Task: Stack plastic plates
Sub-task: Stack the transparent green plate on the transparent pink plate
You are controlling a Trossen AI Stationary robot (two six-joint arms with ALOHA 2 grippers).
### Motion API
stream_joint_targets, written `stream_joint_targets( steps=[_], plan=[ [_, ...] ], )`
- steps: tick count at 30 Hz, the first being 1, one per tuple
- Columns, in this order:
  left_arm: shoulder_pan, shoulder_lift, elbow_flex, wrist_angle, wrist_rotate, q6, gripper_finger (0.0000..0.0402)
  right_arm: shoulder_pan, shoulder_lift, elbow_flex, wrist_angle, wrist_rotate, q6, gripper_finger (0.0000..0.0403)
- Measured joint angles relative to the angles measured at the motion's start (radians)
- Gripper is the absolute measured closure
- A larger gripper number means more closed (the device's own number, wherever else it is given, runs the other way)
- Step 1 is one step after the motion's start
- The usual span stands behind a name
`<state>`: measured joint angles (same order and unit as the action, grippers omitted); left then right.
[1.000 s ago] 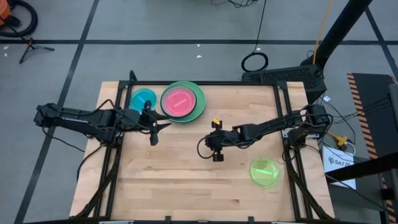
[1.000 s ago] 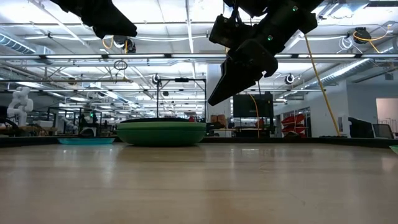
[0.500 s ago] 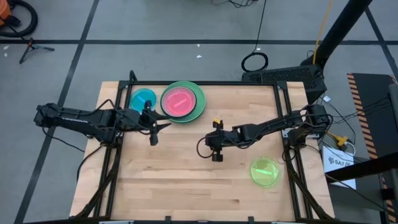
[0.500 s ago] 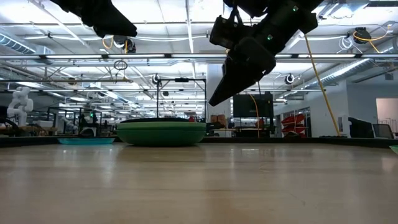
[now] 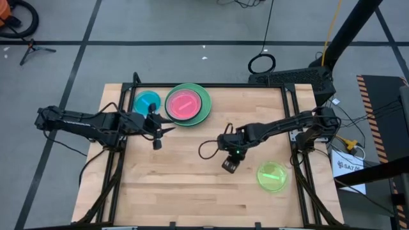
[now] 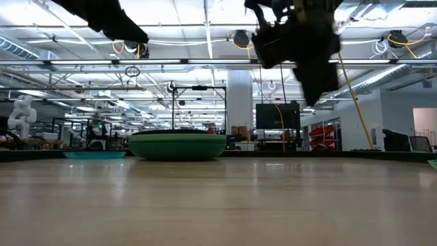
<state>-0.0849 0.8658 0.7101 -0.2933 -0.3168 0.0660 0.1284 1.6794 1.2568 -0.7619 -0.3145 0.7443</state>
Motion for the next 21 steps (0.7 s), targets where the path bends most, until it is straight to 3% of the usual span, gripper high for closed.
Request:
stream_joint_targets(
  steps=[3, 5, 15, 21],
  plan=[
    [0.000, 0.000, 0.000, -0.042, 0.000, -0.017, 0.0277, 0.029, 0.000, 0.001, -0.058, -0.110, 0.154, 0.0349],
    [0.000, 0.000, 0.000, -0.070, 0.000, -0.025, 0.0277, 0.063, 0.000, 0.000, -0.104, -0.128, 0.219, 0.0349],
    [0.000, 0.000, 0.000, -0.138, 0.000, -0.050, 0.0277, 0.249, 0.001, -0.120, -0.187, -0.132, 0.679, 0.0345],
    [0.000, 0.000, 0.000, -0.139, 0.000, -0.053, 0.0277, 0.272, 0.001, -0.156, -0.200, -0.074, 0.744, 0.0303]
  ],
)
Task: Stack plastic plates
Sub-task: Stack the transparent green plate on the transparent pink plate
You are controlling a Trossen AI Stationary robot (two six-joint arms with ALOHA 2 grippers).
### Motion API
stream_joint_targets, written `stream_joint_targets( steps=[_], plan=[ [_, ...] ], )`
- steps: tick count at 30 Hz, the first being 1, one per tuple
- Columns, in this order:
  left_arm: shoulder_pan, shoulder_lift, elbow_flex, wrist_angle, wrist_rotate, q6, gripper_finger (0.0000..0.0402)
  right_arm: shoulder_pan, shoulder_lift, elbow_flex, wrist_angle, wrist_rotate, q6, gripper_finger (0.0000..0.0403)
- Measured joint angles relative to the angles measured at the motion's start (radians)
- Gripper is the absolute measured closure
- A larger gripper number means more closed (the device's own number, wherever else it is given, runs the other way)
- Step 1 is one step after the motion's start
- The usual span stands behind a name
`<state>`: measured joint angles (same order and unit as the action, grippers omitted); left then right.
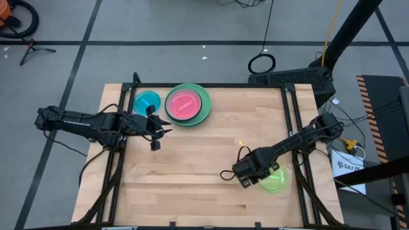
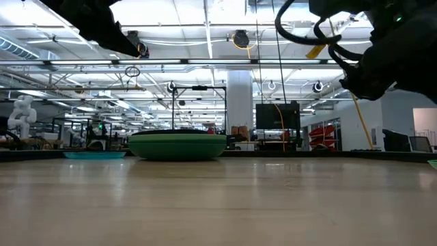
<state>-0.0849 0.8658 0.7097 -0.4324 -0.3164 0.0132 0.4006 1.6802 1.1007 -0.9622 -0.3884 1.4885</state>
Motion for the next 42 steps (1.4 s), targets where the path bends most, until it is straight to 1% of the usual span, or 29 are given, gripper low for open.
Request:
stream_joint_targets(
  steps=[4, 7, 12, 18, 21, 24, 33, 35, 39, 42],
  plan=[
    [0.000, 0.000, 0.000, 0.007, 0.000, 0.017, 0.0277, -0.008, 0.000, -0.007, 0.000, 0.071, -0.012, 0.0270],
    [0.000, 0.000, 0.000, 0.010, 0.000, 0.025, 0.0277, -0.009, 0.003, -0.007, 0.011, 0.103, -0.013, 0.0258],
    [0.000, 0.000, 0.000, 0.010, 0.000, 0.025, 0.0277, -0.009, 0.023, -0.007, 0.013, 0.105, -0.009, 0.0257],
    [0.000, 0.000, 0.000, 0.006, 0.000, 0.011, 0.0277, -0.015, 0.090, -0.007, 0.025, 0.101, -0.047, 0.0268],
    [0.000, 0.000, 0.000, 0.006, 0.000, 0.010, 0.0277, -0.019, 0.103, -0.007, 0.027, 0.100, -0.070, 0.0279],
    [0.000, 0.000, 0.000, 0.006, 0.000, 0.010, 0.0277, -0.020, 0.103, -0.007, 0.027, 0.100, -0.076, 0.0299],
    [0.000, 0.000, 0.000, 0.007, 0.000, 0.010, 0.0277, -0.022, 0.102, -0.007, 0.024, 0.122, -0.090, 0.0394],
    [0.000, 0.000, 0.000, 0.007, 0.000, 0.010, 0.0277, -0.022, 0.102, -0.005, 0.024, 0.122, -0.101, 0.0398],
    [0.000, 0.000, 0.000, 0.008, 0.000, 0.010, 0.0277, -0.029, 0.102, 0.014, 0.022, 0.125, -0.138, 0.0394],
    [0.000, 0.000, 0.000, 0.008, 0.000, 0.009, 0.0277, -0.040, 0.102, 0.049, -0.010, 0.138, -0.195, 0.0399]
  ],
)
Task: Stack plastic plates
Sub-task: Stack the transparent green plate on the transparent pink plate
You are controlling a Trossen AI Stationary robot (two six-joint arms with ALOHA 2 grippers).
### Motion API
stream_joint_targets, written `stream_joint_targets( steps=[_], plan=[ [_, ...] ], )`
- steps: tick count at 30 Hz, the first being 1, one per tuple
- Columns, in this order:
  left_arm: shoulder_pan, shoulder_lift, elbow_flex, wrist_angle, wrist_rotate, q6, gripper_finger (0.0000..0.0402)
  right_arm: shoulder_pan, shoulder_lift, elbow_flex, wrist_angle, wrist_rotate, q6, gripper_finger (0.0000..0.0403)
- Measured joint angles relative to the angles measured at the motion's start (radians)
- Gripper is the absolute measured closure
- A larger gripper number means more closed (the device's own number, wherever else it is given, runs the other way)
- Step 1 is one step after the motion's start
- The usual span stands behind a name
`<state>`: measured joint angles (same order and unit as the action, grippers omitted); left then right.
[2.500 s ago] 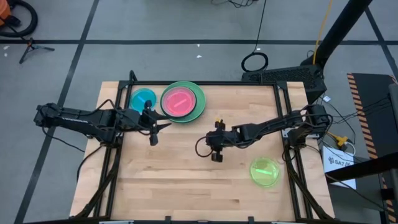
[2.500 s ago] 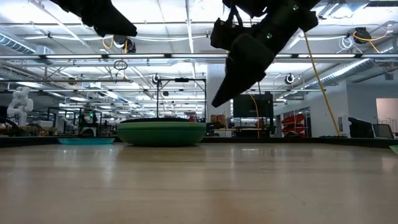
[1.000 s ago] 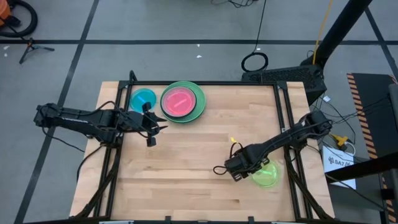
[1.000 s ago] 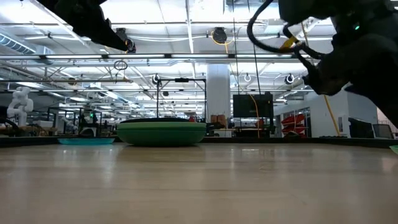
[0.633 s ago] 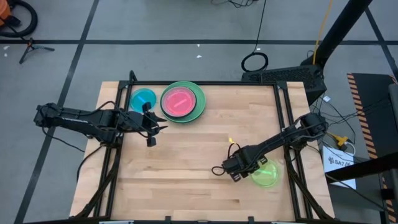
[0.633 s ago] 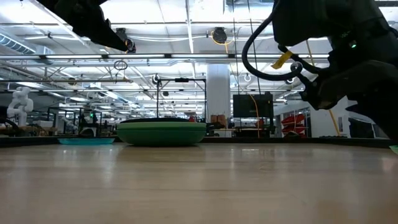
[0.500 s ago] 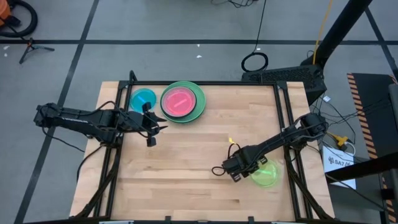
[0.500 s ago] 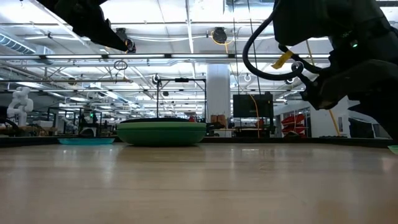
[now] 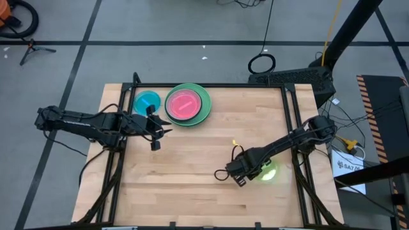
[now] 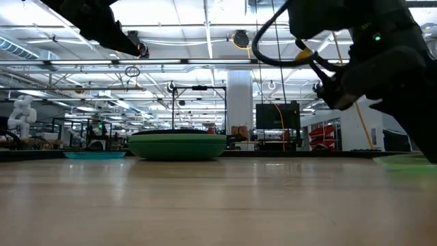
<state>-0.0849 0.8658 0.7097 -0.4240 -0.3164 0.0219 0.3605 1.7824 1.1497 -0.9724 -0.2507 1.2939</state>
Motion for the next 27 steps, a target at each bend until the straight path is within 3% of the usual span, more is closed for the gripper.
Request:
stream_joint_targets(
  steps=[15, 23, 27],
  plan=[
    [0.000, 0.000, 0.000, 0.002, 0.000, 0.000, 0.0277, -0.095, 0.000, 0.327, -0.407, 0.323, -0.367, 0.0402],
    [0.000, 0.000, 0.000, 0.002, 0.000, 0.003, 0.0277, -0.157, 0.000, 0.404, -0.446, 0.447, -0.661, 0.0402],
    [0.000, 0.000, 0.000, 0.002, 0.000, 0.003, 0.0277, -0.181, 0.000, 0.413, -0.448, 0.572, -0.879, 0.0403]
  ],
)
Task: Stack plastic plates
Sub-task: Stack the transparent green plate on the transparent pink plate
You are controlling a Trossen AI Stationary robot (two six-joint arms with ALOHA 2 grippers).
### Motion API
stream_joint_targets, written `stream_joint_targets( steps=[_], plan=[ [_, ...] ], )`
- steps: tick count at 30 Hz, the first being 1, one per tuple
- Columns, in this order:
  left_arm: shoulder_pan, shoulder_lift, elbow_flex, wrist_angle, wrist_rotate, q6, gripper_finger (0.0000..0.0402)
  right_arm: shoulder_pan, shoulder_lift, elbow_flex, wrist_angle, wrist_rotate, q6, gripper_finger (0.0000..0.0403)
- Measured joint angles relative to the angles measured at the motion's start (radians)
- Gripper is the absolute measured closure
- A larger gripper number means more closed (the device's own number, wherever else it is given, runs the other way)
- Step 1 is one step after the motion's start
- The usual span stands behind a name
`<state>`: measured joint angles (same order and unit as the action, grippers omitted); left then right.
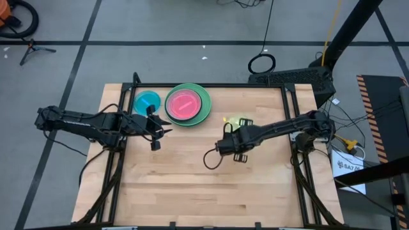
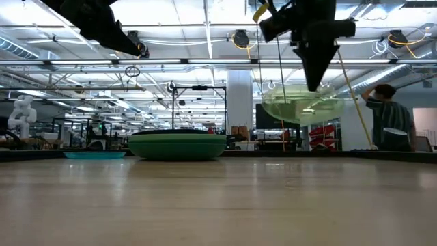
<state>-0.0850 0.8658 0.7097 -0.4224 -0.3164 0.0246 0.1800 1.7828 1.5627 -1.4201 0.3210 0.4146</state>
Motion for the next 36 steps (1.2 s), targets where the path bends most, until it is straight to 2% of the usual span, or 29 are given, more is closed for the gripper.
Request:
stream_joint_targets(
  steps=[6, 8, 15, 20, 23, 30, 36],
  plan=[
    [0.000, 0.000, 0.000, 0.000, 0.000, 0.001, 0.0277, -0.065, 0.000, 0.001, 0.010, 0.214, -0.226, 0.0403],
    [0.000, -0.002, 0.000, 0.000, 0.000, 0.005, 0.0277, -0.090, 0.000, 0.001, 0.035, 0.253, -0.289, 0.0403],
    [0.000, -0.039, 0.000, -0.003, 0.000, 0.007, 0.0277, -0.181, 0.000, 0.001, 0.216, 0.293, -0.516, 0.0403],
    [0.000, -0.079, 0.000, -0.010, 0.000, -0.001, 0.0277, -0.222, 0.000, 0.064, 0.331, 0.309, -0.654, 0.0403],
    [0.000, -0.102, 0.000, -0.011, 0.000, -0.001, 0.0277, -0.242, 0.000, 0.107, 0.423, 0.295, -0.718, 0.0403],
    [0.000, -0.156, 0.000, -0.031, 0.000, -0.011, 0.0277, -0.297, 0.001, 0.137, 0.705, 0.085, -0.821, 0.0403],
    [0.000, -0.209, 0.000, -0.034, 0.000, -0.020, 0.0277, -0.332, 0.077, 0.137, 0.823, -0.008, -0.887, 0.0403]
  ],
)
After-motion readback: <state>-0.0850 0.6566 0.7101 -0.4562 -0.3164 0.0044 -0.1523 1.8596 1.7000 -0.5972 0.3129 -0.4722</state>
